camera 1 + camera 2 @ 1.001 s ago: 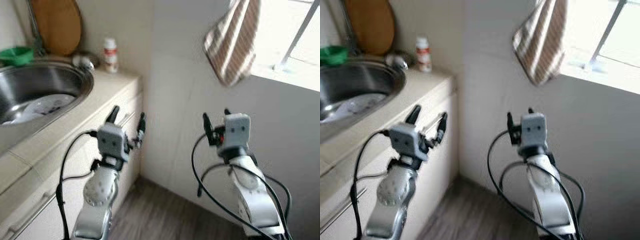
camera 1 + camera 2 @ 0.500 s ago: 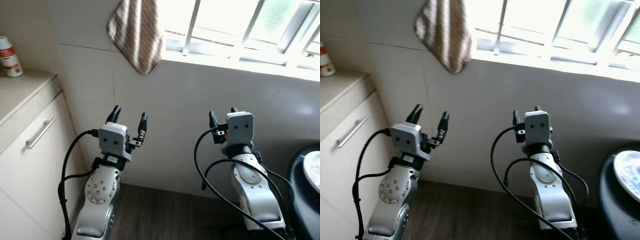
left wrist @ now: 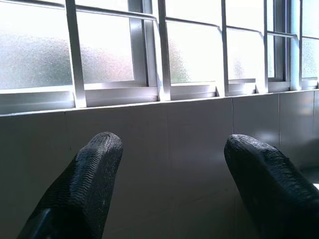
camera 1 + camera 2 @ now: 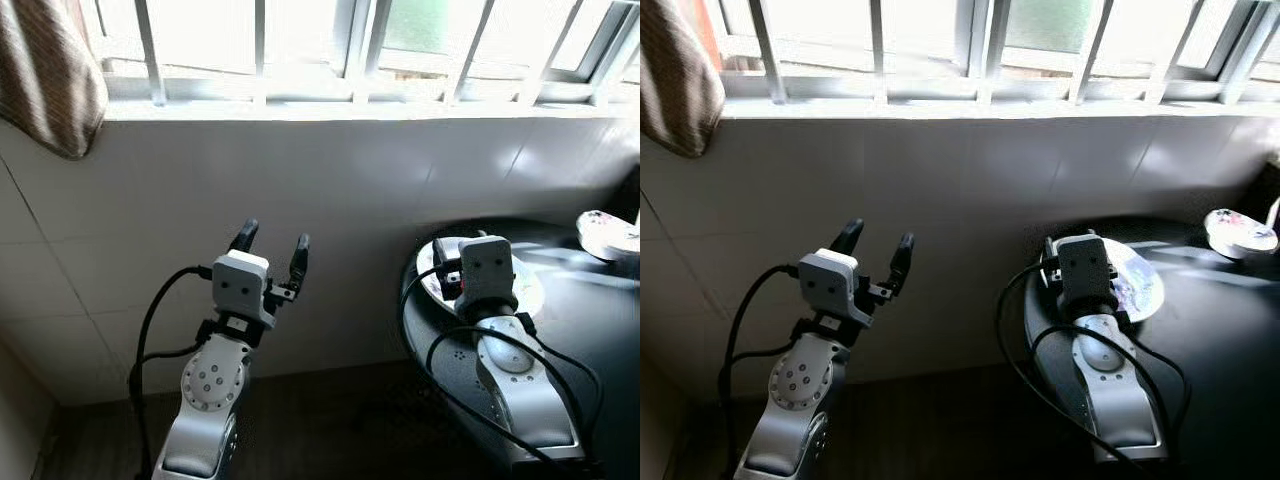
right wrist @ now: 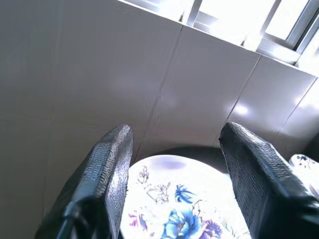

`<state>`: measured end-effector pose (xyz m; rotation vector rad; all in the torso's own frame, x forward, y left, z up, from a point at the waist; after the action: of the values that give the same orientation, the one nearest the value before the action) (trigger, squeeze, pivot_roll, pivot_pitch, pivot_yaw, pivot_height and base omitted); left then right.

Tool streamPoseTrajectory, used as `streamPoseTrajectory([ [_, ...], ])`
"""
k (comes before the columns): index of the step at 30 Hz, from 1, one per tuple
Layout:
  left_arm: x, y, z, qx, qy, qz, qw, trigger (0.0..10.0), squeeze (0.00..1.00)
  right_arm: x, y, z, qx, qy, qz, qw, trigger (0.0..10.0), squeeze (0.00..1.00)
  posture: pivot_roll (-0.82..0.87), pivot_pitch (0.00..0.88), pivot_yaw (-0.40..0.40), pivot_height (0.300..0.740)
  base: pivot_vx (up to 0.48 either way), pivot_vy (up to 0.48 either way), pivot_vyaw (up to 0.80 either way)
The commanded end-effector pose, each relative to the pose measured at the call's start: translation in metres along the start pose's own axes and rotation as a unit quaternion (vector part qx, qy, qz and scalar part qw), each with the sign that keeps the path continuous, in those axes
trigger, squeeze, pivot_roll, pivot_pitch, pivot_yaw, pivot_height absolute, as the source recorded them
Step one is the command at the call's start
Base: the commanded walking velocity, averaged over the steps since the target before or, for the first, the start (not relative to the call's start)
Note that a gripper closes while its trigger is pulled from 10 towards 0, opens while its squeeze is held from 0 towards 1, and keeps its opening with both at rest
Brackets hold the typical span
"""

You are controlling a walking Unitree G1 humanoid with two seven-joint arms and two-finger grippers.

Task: Kitchen organization

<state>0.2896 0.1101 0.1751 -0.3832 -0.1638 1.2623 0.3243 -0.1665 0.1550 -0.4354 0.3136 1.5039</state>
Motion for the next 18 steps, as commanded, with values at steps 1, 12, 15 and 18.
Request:
streamPoseTrajectory([
  [1, 0.002, 0.001, -0.001, 0.005, -0.001, 0.003, 1.000, 10.0, 0.00, 0.008, -0.004, 0.002, 0.004, -0.001, 0.022, 1.000, 10.0, 0.00, 0.01, 0.000, -0.066, 0.740, 0.000, 0.000, 0.00],
  [12, 0.002, 0.001, -0.004, 0.015, 0.003, 0.004, 1.000, 10.0, 0.00, 0.020, -0.013, -0.036, 0.092, 0.041, 0.125, 0.987, 10.0, 0.00, 0.01, 0.000, -0.062, 0.740, 0.000, 0.000, 0.00],
  [15, 0.001, 0.000, -0.005, 0.017, 0.003, 0.005, 1.000, 10.0, 0.00, 0.013, -0.018, -0.049, 0.117, 0.055, 0.151, 0.980, 10.0, 0.00, 0.01, 0.000, -0.068, 0.740, 0.000, 0.000, 0.00],
  [18, 0.003, 0.000, -0.005, 0.016, 0.003, 0.007, 1.000, 10.0, 0.00, 0.012, -0.022, -0.058, 0.131, 0.062, 0.192, 0.971, 10.0, 0.00, 0.01, 0.000, -0.070, 0.740, 0.000, 0.000, 0.00],
])
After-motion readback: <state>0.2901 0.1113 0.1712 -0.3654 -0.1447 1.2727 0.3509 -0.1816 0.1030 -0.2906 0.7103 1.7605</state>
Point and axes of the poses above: a point about 5 cm out from each wrist's last joint towards the gripper, its own y axis pointing back from the gripper into the wrist, its own z axis along the axis of the wrist's last joint, x = y × z, the point moved 3 cm from there along -y, pointing out of the wrist towards the gripper, and after that the axes turned 13 degrees about y, right-handed, at the moved point
